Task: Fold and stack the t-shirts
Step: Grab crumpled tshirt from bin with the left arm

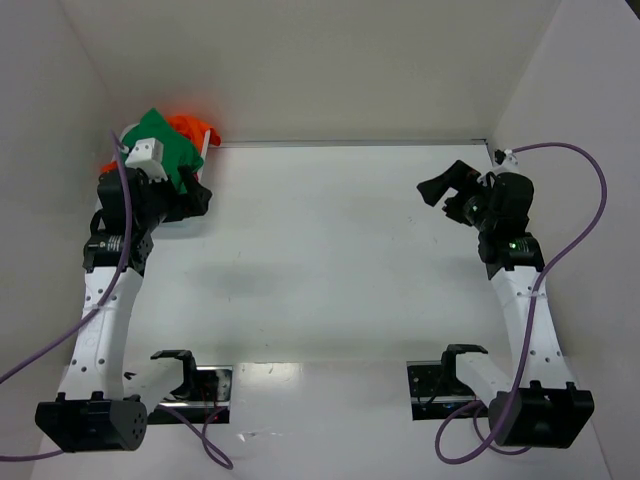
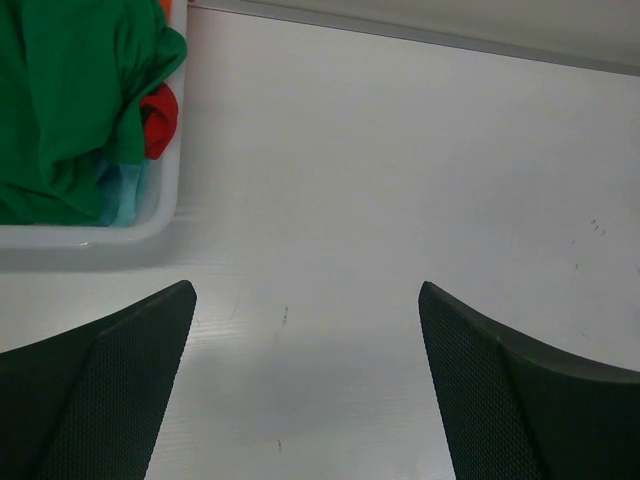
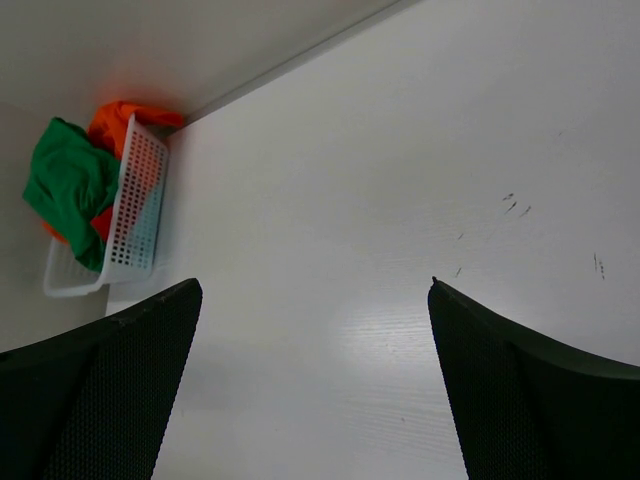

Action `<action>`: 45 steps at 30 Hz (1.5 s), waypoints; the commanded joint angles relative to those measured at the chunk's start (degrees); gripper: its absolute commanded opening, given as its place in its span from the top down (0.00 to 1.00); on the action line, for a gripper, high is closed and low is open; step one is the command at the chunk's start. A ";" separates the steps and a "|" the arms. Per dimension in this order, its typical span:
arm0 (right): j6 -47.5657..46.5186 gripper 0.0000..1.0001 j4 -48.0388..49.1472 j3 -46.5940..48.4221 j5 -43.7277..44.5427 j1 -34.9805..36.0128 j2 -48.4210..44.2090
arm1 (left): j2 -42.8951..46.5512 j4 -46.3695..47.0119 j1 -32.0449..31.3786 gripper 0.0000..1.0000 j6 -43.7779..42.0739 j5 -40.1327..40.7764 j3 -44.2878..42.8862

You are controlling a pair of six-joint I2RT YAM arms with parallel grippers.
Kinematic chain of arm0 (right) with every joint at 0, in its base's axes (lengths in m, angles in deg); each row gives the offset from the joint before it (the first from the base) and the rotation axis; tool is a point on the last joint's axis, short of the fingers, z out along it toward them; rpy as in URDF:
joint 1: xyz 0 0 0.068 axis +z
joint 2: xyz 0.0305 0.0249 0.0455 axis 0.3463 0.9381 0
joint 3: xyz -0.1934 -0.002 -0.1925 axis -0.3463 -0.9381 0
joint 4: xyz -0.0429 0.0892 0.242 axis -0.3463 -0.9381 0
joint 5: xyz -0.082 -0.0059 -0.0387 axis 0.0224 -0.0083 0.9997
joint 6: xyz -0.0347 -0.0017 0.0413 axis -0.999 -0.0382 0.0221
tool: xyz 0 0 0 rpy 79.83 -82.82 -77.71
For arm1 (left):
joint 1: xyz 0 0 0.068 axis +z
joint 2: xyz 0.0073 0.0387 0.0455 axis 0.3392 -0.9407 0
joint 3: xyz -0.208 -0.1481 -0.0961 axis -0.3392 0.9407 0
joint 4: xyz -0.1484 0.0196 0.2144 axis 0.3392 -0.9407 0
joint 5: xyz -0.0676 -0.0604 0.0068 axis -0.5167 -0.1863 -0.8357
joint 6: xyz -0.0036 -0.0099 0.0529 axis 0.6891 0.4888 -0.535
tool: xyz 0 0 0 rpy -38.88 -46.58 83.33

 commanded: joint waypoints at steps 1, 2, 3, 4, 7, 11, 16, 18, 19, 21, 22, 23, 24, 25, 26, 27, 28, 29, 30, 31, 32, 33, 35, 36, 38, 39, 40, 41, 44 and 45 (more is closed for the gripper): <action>0.44 0.01 -1.55 2.58 -0.61 -0.41 -1.23 | 2.64 2.44 -0.08 0.00 1.48 2.97 0.19; 0.44 0.01 -1.56 3.19 -0.61 -0.41 -1.23 | 3.17 2.97 -0.08 0.00 1.48 3.60 0.19; 0.44 0.01 -2.08 3.97 -0.09 -0.41 -0.71 | 4.05 2.98 -0.08 0.00 1.48 4.30 0.19; 0.44 0.01 -2.09 3.98 -0.08 -0.41 -0.18 | 4.06 3.58 -0.08 0.00 1.48 6.48 0.19; 0.44 0.01 -2.09 6.09 -0.08 -0.41 1.23 | 5.64 6.65 -0.08 0.00 0.96 10.09 0.19; 0.44 0.01 -2.62 11.43 -0.08 -0.41 4.12 | 2.57 8.69 -0.08 0.00 2.88 20.18 -2.60; 0.96 0.01 -1.22 15.14 -1.22 -0.41 7.64 | -11.04 6.85 -0.08 0.00 2.89 26.97 -10.87; 1.58 0.01 -1.21 16.81 -1.75 -0.41 10.27 | -16.91 6.84 -0.08 0.00 2.89 30.91 -12.46; 2.19 0.01 -0.43 16.81 -2.62 -0.41 11.07 | -18.78 8.58 0.71 0.00 2.89 30.94 -13.25; 2.80 0.01 0.54 17.61 -3.33 -0.41 13.00 | -24.47 9.13 2.99 0.00 4.37 30.94 -14.65; 2.81 0.01 1.16 17.61 -4.03 -0.41 13.53 | -26.42 9.65 3.52 0.00 4.99 30.24 -15.70; 2.81 0.01 1.16 18.13 -4.04 -0.41 13.54 | -28.36 9.65 4.05 0.00 5.00 29.54 -18.24; 2.81 0.01 1.16 18.13 -4.04 -0.41 14.23 | -32.12 9.65 4.75 0.00 5.61 29.53 -19.57; 2.81 0.01 1.69 18.13 -4.04 -0.41 14.94 | -33.98 9.13 4.76 0.00 5.61 29.53 -20.89; 2.81 0.01 1.69 18.13 -3.34 -0.41 14.94 | -35.65 8.61 4.76 0.00 5.61 29.53 -22.21; 2.81 0.01 1.69 18.13 -2.81 -0.41 14.94 | -38.80 8.60 5.28 0.00 6.14 30.49 -24.66; 2.81 0.01 1.69 18.13 -2.81 -0.41 15.73 | -40.14 8.08 5.28 0.00 6.14 31.19 -25.64; 2.81 0.01 1.69 18.83 -2.81 -0.41 16.52 | -41.37 8.07 5.28 0.00 6.14 32.33 -26.52; 2.20 0.01 1.69 18.84 -2.81 -0.41 16.53 | -43.39 8.07 5.81 0.00 6.66 32.87 -27.05; 2.19 0.01 1.69 18.84 -2.81 -0.41 17.22 | -44.10 8.86 5.81 0.00 6.67 32.87 -27.05; 2.19 0.01 1.69 18.84 -3.33 -0.41 17.23 | -44.72 9.56 6.51 0.00 6.67 33.39 -27.05; 1.67 0.01 2.21 18.84 -3.33 -0.41 17.75 | -45.25 10.35 6.51 0.00 6.67 33.40 -27.05; 1.06 0.01 2.22 18.84 -3.33 -0.41 17.76 | -46.13 11.76 7.83 0.02 6.67 32.44 -26.53; 1.05 0.01 2.22 18.84 -3.33 -0.41 17.76 | -47.61 12.37 7.83 0.03 6.67 31.39 -26.53; 1.05 0.01 2.22 18.84 -3.33 -0.41 17.76 | -48.67 12.90 8.44 0.05 7.20 30.85 -26.53; 1.05 0.01 2.22 18.84 -3.33 -0.41 18.28 | -49.20 12.91 8.45 0.07 7.20 30.07 -27.13; 1.05 0.01 2.22 18.84 -3.33 -0.41 18.28 | -50.08 12.91 8.45 0.09 7.20 29.45 -27.14; 1.05 0.01 2.22 18.84 -3.33 -0.41 18.28 | -50.61 12.91 8.45 0.13 7.20 29.44 -27.84; 1.05 0.01 2.83 18.31 -3.33 -0.41 18.28 | -52.01 12.91 8.45 0.17 7.20 27.25 -28.37; 1.05 0.01 2.83 18.31 -3.33 -0.41 18.81 | -52.63 12.91 8.45 0.17 7.20 27.25 -28.37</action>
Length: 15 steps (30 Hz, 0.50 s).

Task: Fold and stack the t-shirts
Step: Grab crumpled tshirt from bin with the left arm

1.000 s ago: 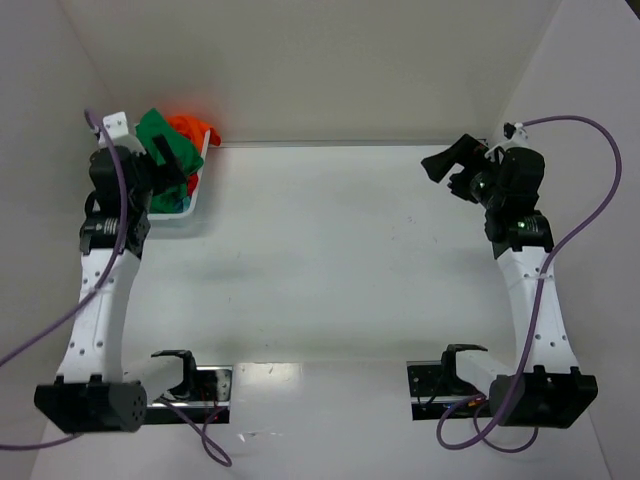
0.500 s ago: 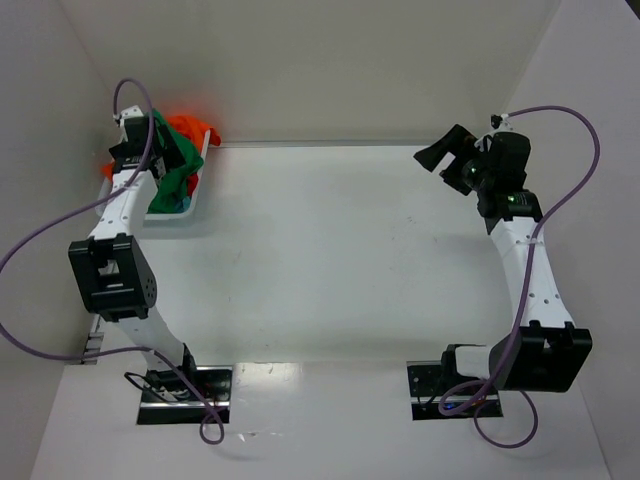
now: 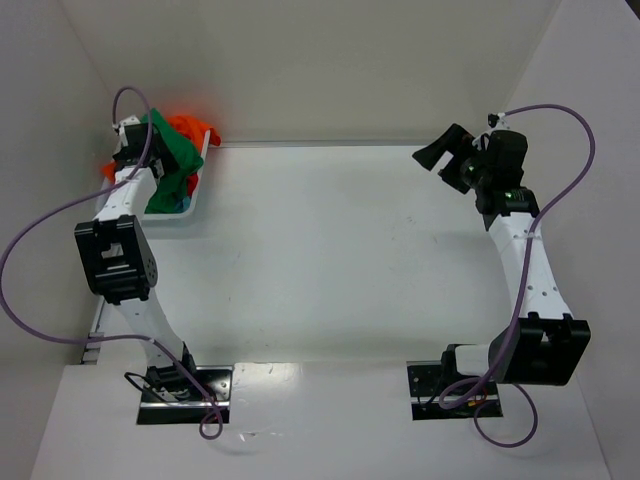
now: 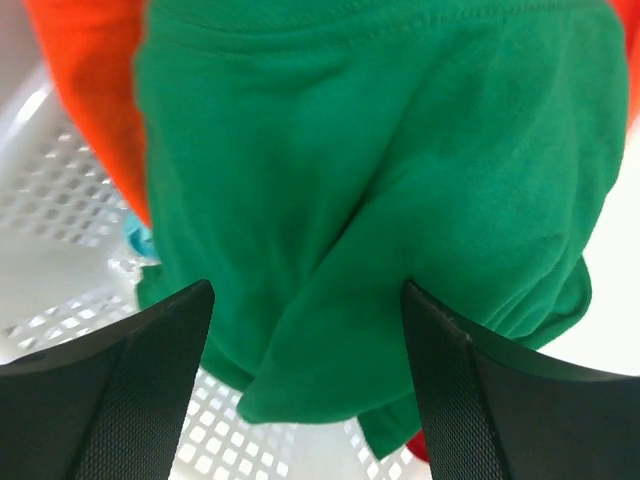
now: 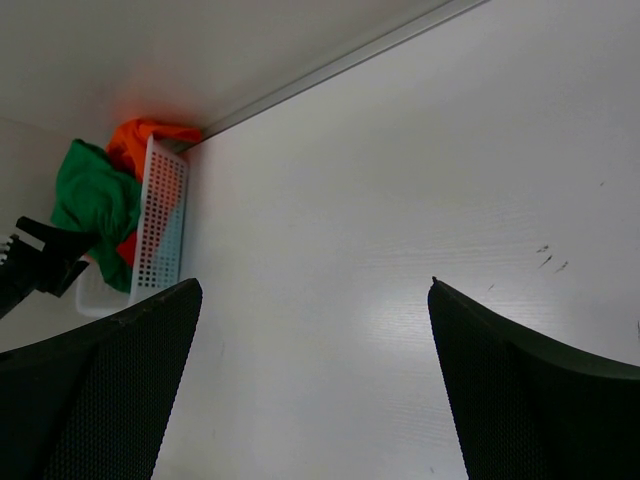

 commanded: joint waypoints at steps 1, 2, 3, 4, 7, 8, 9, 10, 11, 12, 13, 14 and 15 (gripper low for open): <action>-0.94 0.01 3.21 2.55 -0.43 -0.38 0.65 | -1.20 2.50 -0.10 0.17 0.84 -1.98 -2.67; -0.94 0.01 3.21 2.55 -0.43 -0.38 0.65 | -1.20 2.50 -0.10 0.17 0.84 -1.98 -2.67; -0.94 0.01 3.21 2.55 -0.43 -0.38 0.65 | -1.81 3.02 -0.10 0.18 0.23 -2.85 -2.67; -0.94 0.01 3.21 2.55 -0.43 -0.38 0.65 | -1.82 3.03 -0.10 0.21 0.22 -3.64 -2.67; -0.94 0.01 3.21 2.55 -0.43 -0.38 0.65 | -1.82 3.03 -0.10 0.46 0.22 -4.17 -3.19; -0.94 0.01 3.21 2.55 -0.43 -0.38 0.65 | -1.82 3.03 -0.10 0.54 0.22 -4.17 -3.20; -0.94 0.01 3.21 2.55 -0.43 -0.38 0.65 | -1.82 3.03 -0.10 0.61 0.22 -4.70 -3.20; -0.94 0.01 3.21 2.55 -0.43 -0.38 0.65 | -1.82 3.03 -0.10 0.68 0.22 -4.70 -3.20; -0.94 0.01 3.21 2.55 -0.43 -0.38 0.65 | -1.21 3.55 -0.10 0.82 0.22 -5.40 -2.67; -0.94 0.01 3.73 2.55 -0.43 -0.38 0.13 | -1.20 3.56 -0.10 0.90 0.22 -5.40 -2.67; -0.94 0.01 3.73 2.55 -0.43 -0.38 0.12 | -1.20 3.56 -0.10 0.98 0.22 -5.40 -2.67; -0.94 0.01 3.73 2.03 -0.43 -0.38 0.12 | -1.20 3.56 -0.10 1.00 0.22 -5.40 -2.67; -0.94 0.01 3.73 2.02 -0.43 -0.38 -0.40 | -1.20 3.56 -0.10 1.00 0.22 -6.19 -2.67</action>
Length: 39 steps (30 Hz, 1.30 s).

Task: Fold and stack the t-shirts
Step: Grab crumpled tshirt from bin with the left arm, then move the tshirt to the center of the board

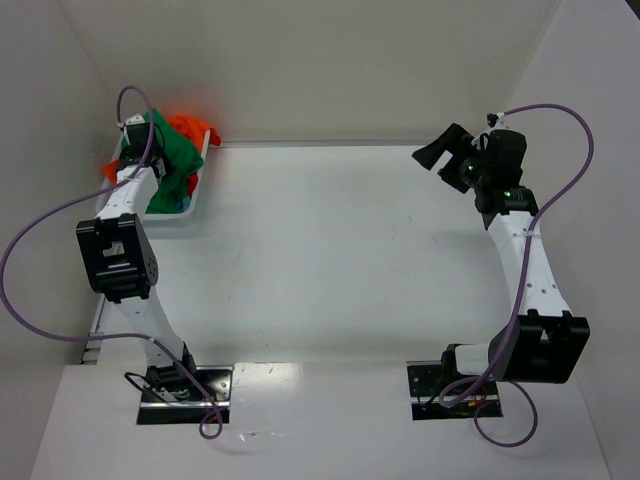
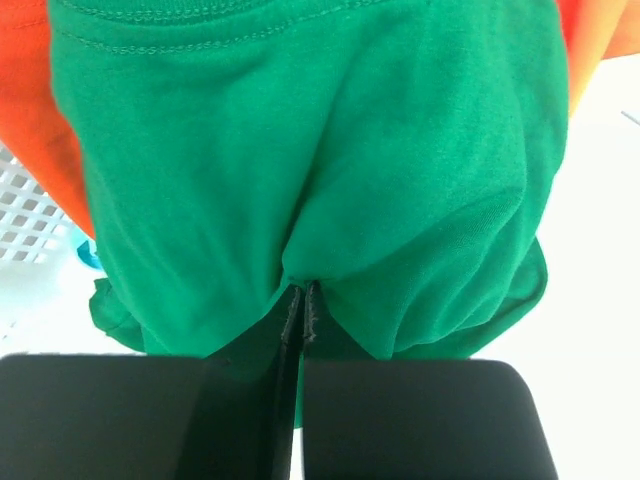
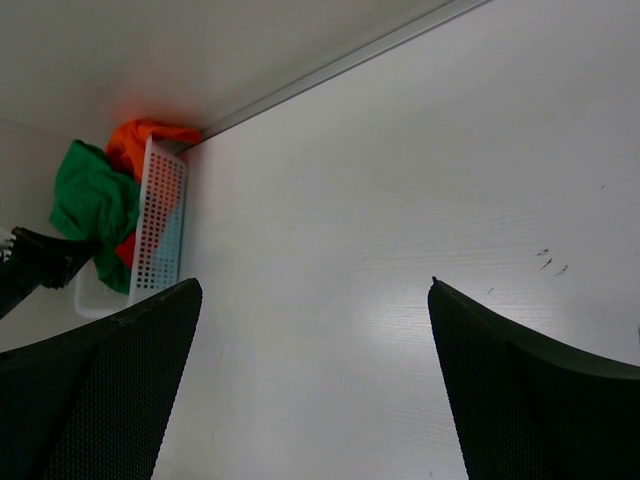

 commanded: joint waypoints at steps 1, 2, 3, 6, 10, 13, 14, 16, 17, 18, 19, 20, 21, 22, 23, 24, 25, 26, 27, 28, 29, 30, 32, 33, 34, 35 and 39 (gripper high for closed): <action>-0.92 0.01 2.92 2.02 -0.36 -0.38 -1.69 | 0.96 2.42 -0.03 1.00 0.39 -2.26 -1.97; -0.92 0.01 2.92 1.50 -0.36 -0.38 -1.70 | 1.75 2.42 -0.03 1.00 0.39 -2.87 -1.97; -0.39 0.01 2.92 1.49 -0.36 -0.38 -2.48 | 2.36 1.64 -0.03 1.00 0.39 -3.49 -1.97; -0.39 0.01 2.92 1.49 -1.50 -0.38 -4.15 | 6.49 0.49 -0.03 1.00 0.39 -7.62 -3.81; 1.62 0.01 4.41 0.88 -4.22 -0.38 -5.65 | 12.90 -3.63 -0.90 1.00 -1.79 -11.75 -8.90; 3.03 0.01 6.09 0.96 -7.30 0.31 -5.65 | 16.95 -8.29 -4.67 1.00 -4.08 -12.81 -14.77; 3.04 0.01 6.09 0.97 -7.30 0.93 -5.65 | 18.26 -9.52 -6.08 1.00 -4.70 -12.81 -16.28; 3.04 0.01 6.62 2.72 -7.30 3.12 -5.65 | 18.80 -14.09 -10.81 1.00 -5.23 -12.81 -20.05; 3.65 0.01 7.14 2.73 -7.30 3.83 -5.65 | 19.50 -15.58 -12.67 1.00 -5.93 -12.81 -22.07; 3.65 0.01 7.14 3.60 -7.30 4.44 -5.65 | 20.03 -18.38 -14.60 1.00 -6.63 -12.12 -26.01; 3.65 0.01 7.14 4.47 -7.30 5.75 -5.13 | 20.03 -19.63 -16.71 1.00 -6.64 -12.11 -28.05; 4.18 0.01 7.14 4.48 -7.83 6.38 -5.13 | 20.03 -20.86 -20.73 1.00 -7.16 -12.11 -29.99; 4.18 0.01 7.66 5.18 -8.35 6.90 -4.43 | 20.03 -23.48 -22.78 1.00 -7.16 -12.81 -32.09; 4.18 0.01 8.28 5.19 -9.14 7.43 -4.42 | 20.03 -24.38 -24.45 1.00 -7.16 -13.68 -35.51; 4.88 0.01 8.89 5.19 -10.89 8.22 -4.42 | 20.64 -24.99 -26.99 1.00 -7.16 -15.00 -36.59; 6.63 0.01 10.03 4.14 -11.86 8.23 -4.42 | 20.65 -25.52 -27.97 1.00 -6.64 -17.01 -37.21; 7.77 0.01 13.00 1.87 -12.66 8.84 -5.29 | 21.35 -25.53 -28.76 1.00 -5.85 -18.42 -37.21; 8.83 0.01 14.42 0.72 -13.19 8.84 -5.82 | 22.05 -25.53 -29.29 1.00 -5.85 -19.74 -37.21; 9.71 0.01 15.57 -0.43 -13.19 9.63 -6.61 | 22.06 -26.05 -29.82 1.00 -5.15 -21.24 -36.69; 10.50 0.01 16.89 -2.18 -13.19 9.63 -6.62 | 22.93 -26.06 -29.83 1.00 -4.36 -24.56 -36.08; 10.51 0.01 16.90 -2.20 -13.19 10.50 -6.62 | 23.98 -26.06 -29.83 1.00 -4.35 -25.81 -35.11; 10.51 0.01 16.90 -2.98 -13.19 11.38 -6.62 | 24.60 -24.75 -29.83 1.00 -3.83 -26.43 -32.06; 10.51 0.01 18.21 -3.78 -13.72 12.44 -7.15 | 26.35 -24.21 -29.83 1.00 -3.82 -27.75 -28.44; 10.51 0.01 18.74 -4.47 -13.72 13.84 -7.15 | 26.88 -23.43 -29.83 1.00 -3.82 -28.28 -26.86; 11.03 0.01 19.27 -5.61 -13.72 14.72 -7.67 | 27.41 -22.37 -29.83 1.00 -3.82 -28.89 -23.54; 11.04 0.01 20.75 -6.23 -13.72 15.60 -8.29 | 28.55 -21.58 -29.83 1.00 -3.13 -30.20 -21.67; 12.26 0.01 22.87 -8.00 -13.19 20.70 -8.29 | 29.70 -17.02 -29.83 1.00 -0.67 -35.47 -15.69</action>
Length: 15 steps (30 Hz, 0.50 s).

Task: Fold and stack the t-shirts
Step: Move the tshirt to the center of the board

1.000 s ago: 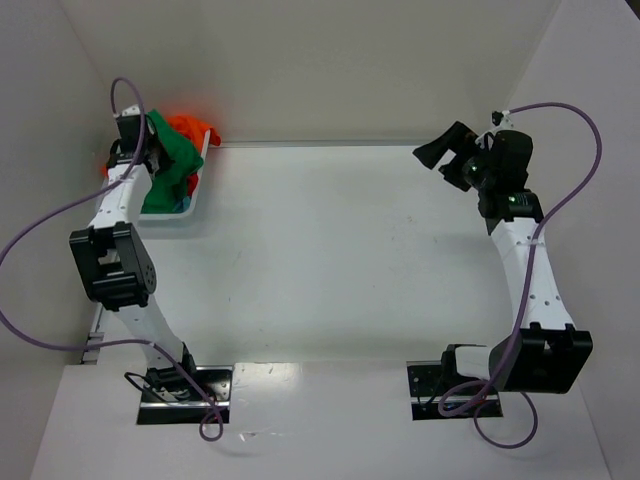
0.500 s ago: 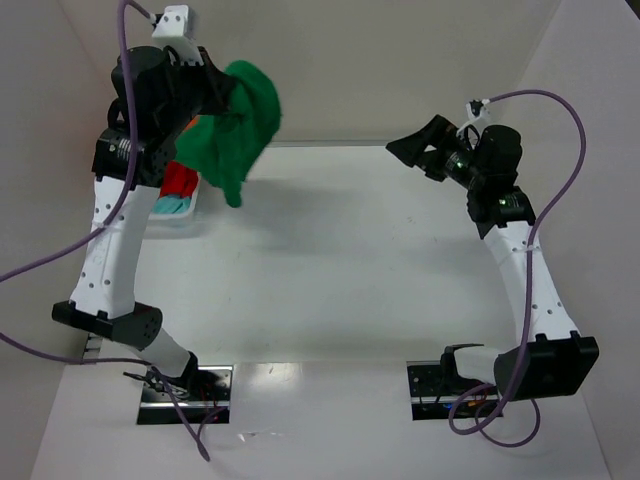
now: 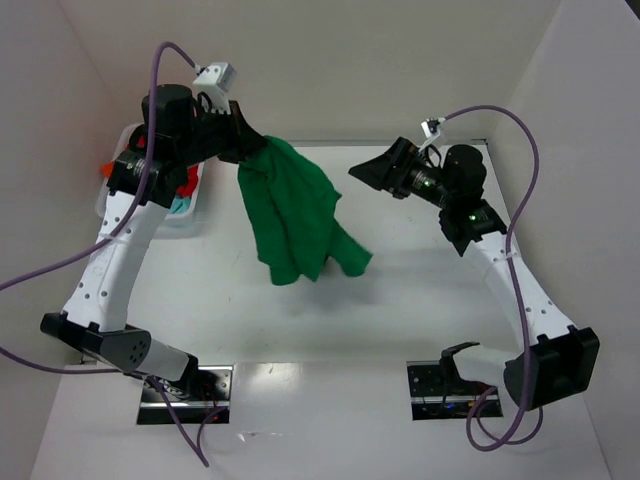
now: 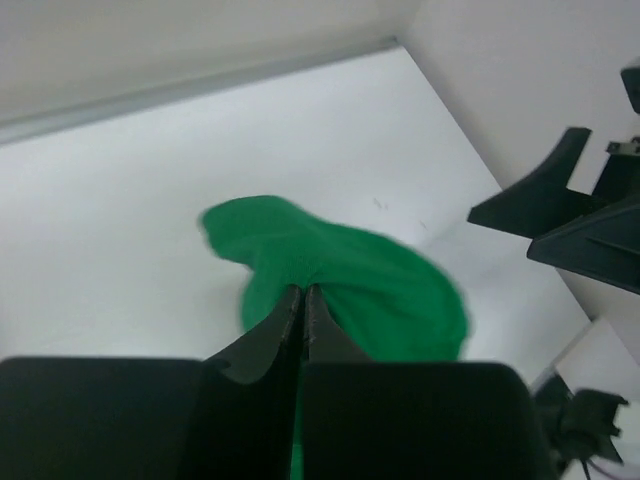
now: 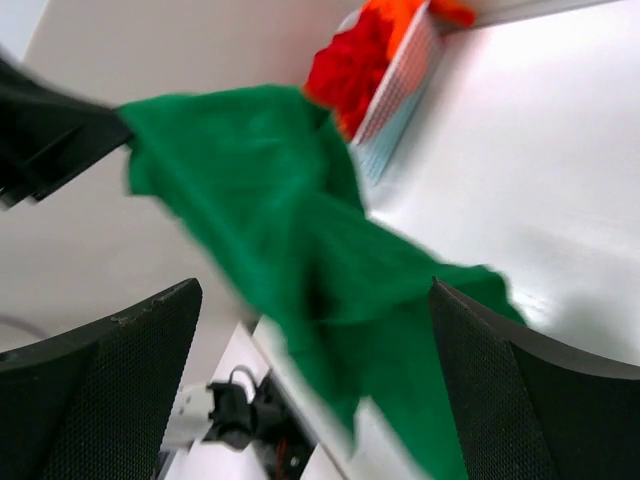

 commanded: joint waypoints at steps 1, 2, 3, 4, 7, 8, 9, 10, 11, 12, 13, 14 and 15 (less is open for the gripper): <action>1.95 0.01 7.18 -2.39 -0.61 4.96 -2.06 | 2.05 7.71 0.12 1.00 3.32 -8.18 2.55; 2.74 0.01 8.32 -3.11 -0.60 6.20 -2.06 | 2.05 8.59 0.12 1.00 4.02 -10.11 3.25; 4.83 0.01 11.37 -3.81 0.01 7.35 -2.06 | 2.05 10.34 0.12 1.00 4.81 -13.61 4.04; 5.72 0.01 12.88 -4.43 0.54 9.88 -1.19 | 2.05 10.36 0.12 1.00 5.42 -14.78 4.83; 6.44 0.01 13.69 -3.39 3.61 13.67 2.67 | 2.05 10.36 0.12 1.00 5.43 -15.41 5.54; 6.44 0.01 13.69 -2.77 3.62 15.42 3.82 | 2.05 10.88 0.12 1.00 5.43 -15.41 6.06; 6.44 0.01 12.99 -2.76 4.23 16.14 4.78 | 2.05 10.89 0.12 1.00 4.91 -15.41 6.07; 6.44 0.01 12.99 -2.15 4.23 16.75 6.01 | 2.66 10.89 0.12 1.00 4.90 -15.41 6.07; 6.44 0.01 12.99 -2.15 5.19 17.37 6.02 | 2.67 10.89 0.12 1.00 4.90 -15.41 5.37; 6.44 0.01 12.99 -2.15 6.68 17.90 6.02 | 2.67 10.89 0.12 1.00 4.90 -15.41 4.84; 6.44 0.01 13.51 -2.67 7.30 18.60 6.02 | 2.67 10.89 0.12 1.00 4.90 -15.41 3.97; 6.44 0.01 13.51 -2.67 7.31 18.61 6.02 | 2.67 10.89 0.12 1.00 4.90 -16.80 3.96; 6.44 0.01 13.51 -2.67 7.92 18.61 6.63 | 2.67 10.89 0.12 1.00 4.90 -17.42 3.09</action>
